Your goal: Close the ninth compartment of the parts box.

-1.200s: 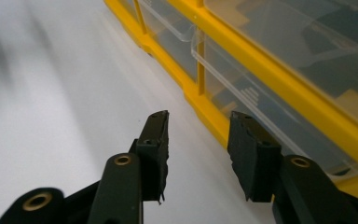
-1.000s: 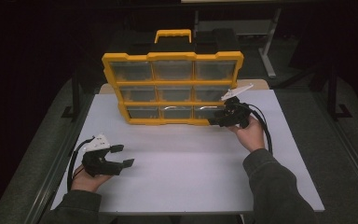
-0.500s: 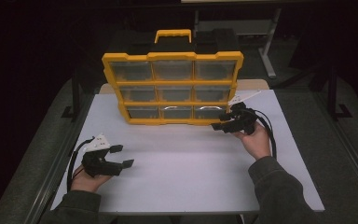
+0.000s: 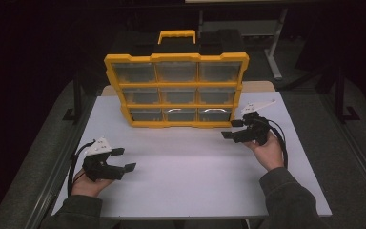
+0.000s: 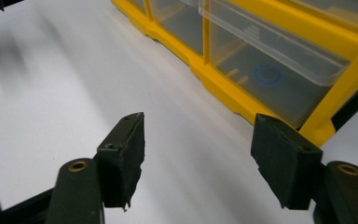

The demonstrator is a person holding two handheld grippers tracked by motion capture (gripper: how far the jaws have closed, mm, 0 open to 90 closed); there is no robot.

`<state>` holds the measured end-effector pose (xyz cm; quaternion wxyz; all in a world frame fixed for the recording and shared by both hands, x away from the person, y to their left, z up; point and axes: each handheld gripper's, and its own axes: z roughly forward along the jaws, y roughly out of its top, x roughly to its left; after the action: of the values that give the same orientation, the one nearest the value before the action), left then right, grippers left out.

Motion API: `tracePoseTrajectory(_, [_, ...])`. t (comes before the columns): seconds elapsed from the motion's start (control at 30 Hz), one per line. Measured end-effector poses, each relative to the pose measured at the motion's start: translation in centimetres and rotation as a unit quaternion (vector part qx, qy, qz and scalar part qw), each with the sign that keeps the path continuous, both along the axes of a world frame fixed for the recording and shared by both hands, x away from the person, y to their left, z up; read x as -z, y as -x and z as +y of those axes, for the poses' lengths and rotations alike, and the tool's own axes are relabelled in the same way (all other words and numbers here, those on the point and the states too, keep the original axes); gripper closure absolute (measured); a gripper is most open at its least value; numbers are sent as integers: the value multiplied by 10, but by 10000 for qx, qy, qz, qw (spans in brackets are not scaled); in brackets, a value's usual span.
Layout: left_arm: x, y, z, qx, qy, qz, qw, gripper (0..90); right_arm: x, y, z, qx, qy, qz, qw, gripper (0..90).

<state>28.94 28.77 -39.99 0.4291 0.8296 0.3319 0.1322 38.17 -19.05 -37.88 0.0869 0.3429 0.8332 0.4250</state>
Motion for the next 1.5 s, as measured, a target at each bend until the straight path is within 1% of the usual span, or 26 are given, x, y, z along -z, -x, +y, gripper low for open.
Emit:
tracePoseTrajectory(0.07, [0,1,2,-39,4,45,10000,229,1,3,-2,26,-26,-11,10000,318])
tracePoseTrajectory(0.1, [0,1,3,-29,-45,31,10000,228,1,4,-4,7,-21,-94,10000,313])
tracePoseTrajectory(0.17, [0,2,4,-57,-9,9,10000,227,2,7,-7,37,-70,-116,9999,302])
tracePoseTrajectory(0.23, [0,2,3,-77,4,7,10000,226,3,11,-9,70,-101,-84,9999,292])
tracePoseTrajectory(0.27, [1,2,3,-79,0,5,10000,226,4,12,-10,50,-81,-109,9999,283])
tracePoseTrajectory(0.3, [1,2,4,-77,-21,-1,10000,225,4,13,-11,75,-94,-74,9999,282])
tracePoseTrajectory(0.33, [1,2,4,-76,-28,-2,10000,225,5,15,-13,57,-114,-167,9998,281])
tracePoseTrajectory(0.37, [0,2,4,-81,-24,4,10000,224,5,17,-13,102,-120,-129,9998,276])
tracePoseTrajectory(0.4, [0,2,5,-74,-37,2,10000,225,6,18,-15,84,-115,-177,9997,269])
tracePoseTrajectory(0.5, [0,2,6,-99,9,-26,9999,224,9,23,-17,136,-112,-164,9997,250])
tracePoseTrajectory(0.57, [0,2,7,-104,-12,-21,9999,225,10,25,-17,132,-94,-126,9998,245])
tracePoseTrajectory(0.63, [0,3,8,-122,-2,-29,9999,224,11,27,-19,145,-120,-191,9996,243])
tracePoseTrajectory(0.7, [0,3,9,-136,5,-26,9999,224,12,30,-21,160,-140,-206,9996,235])
tracePoseTrajectory(0.73, [0,3,9,-122,-10,-47,9999,224,13,31,-22,173,-134,-207,9995,232])
tracePoseTrajectory(0.83, [0,5,10,-133,-26,-16,9999,224,13,34,-24,209,-148,-194,9995,227])
tracePoseTrajectory(0.87, [0,5,10,-144,-11,-16,9999,224,15,35,-26,214,-135,-208,9995,212])
tracePoseTrajectory(0.9, [0,5,10,-137,-24,-18,9999,223,14,36,-27,254,-145,-173,9994,210])
tracePoseTrajectory(0.93, [0,5,11,-132,-28,-21,9999,223,14,37,-28,231,-146,-164,9995,209])
tracePoseTrajectory(1.17, [0,7,10,-154,-23,7,9999,221,13,43,-32,297,-201,-247,9991,189])
tracePoseTrajectory(1.27, [0,9,10,-169,7,12,9999,221,16,46,-33,300,-182,-209,9992,186])
tracePoseTrajectory(1.3, [0,9,11,-156,-16,12,9999,221,17,46,-34,286,-170,-228,9992,186])
tracePoseTrajectory(1.33, [0,10,11,-140,-57,14,9999,221,17,47,-35,309,-191,-197,9991,185])
tracePoseTrajectory(1.37, [0,10,11,-139,-41,8,9999,221,18,49,-35,330,-209,-161,9991,184])
tracePoseTrajectory(1.4, [0,10,12,-137,-53,10,9999,221,19,49,-36,308,-186,-188,9992,179])
tracePoseTrajectory(1.43, [0,11,12,-141,-53,7,9999,221,19,49,-37,313,-160,-154,9993,172])
tracePoseTrajectory(1.5, [1,12,13,-165,-29,26,9999,221,18,50,-39,331,-182,-150,9992,172])
